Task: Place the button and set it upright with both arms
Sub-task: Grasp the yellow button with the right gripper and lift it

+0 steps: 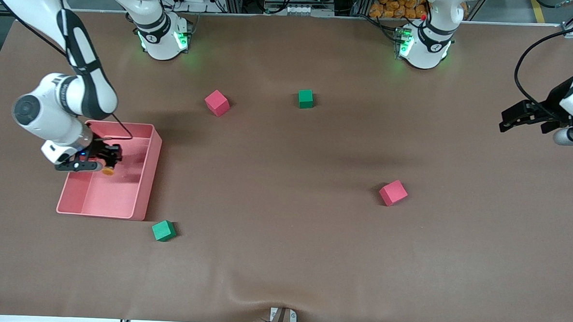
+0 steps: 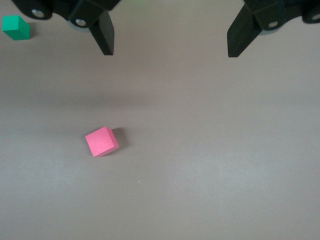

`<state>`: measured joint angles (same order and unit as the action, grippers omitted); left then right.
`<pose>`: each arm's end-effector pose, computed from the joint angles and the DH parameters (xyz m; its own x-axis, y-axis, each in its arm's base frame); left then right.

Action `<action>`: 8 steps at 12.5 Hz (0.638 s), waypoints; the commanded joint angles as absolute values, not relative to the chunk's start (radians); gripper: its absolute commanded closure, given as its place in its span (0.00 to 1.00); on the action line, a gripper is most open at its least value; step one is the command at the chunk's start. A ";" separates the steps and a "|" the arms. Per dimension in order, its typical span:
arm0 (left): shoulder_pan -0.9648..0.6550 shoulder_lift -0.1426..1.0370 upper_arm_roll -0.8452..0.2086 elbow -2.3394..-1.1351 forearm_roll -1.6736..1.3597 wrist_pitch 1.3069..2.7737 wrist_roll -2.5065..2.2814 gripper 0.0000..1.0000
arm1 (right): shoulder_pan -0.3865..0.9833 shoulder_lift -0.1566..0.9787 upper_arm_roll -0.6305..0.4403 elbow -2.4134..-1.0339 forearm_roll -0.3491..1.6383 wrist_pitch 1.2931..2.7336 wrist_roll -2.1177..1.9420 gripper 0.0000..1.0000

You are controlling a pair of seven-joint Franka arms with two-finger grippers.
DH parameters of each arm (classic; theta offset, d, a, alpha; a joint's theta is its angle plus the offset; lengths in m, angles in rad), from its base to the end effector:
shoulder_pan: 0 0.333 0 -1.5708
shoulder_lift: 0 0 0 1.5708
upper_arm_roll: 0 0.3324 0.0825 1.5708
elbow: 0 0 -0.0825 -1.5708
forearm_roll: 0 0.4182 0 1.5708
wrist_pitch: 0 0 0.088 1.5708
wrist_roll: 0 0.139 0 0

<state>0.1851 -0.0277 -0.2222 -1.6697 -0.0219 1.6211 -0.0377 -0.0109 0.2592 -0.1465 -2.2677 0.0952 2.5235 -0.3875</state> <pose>0.5810 -0.0260 0.5789 0.9998 0.0019 -0.0222 0.0023 -0.9999 0.0149 0.5543 -0.0894 0.2014 0.9876 0.1566 0.0067 0.1567 -0.9875 -0.0164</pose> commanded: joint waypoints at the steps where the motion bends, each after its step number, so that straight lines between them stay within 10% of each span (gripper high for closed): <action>1: 0.192 -0.029 -0.253 -1.638 -0.038 1.623 -0.035 0.00 | -0.020 0.203 -0.175 -2.246 0.114 2.523 -0.669 1.00; 8: 0.202 -0.015 -0.252 -1.614 -0.135 1.623 -0.043 0.00 | -0.011 0.204 -0.173 -1.858 0.014 2.053 -0.913 1.00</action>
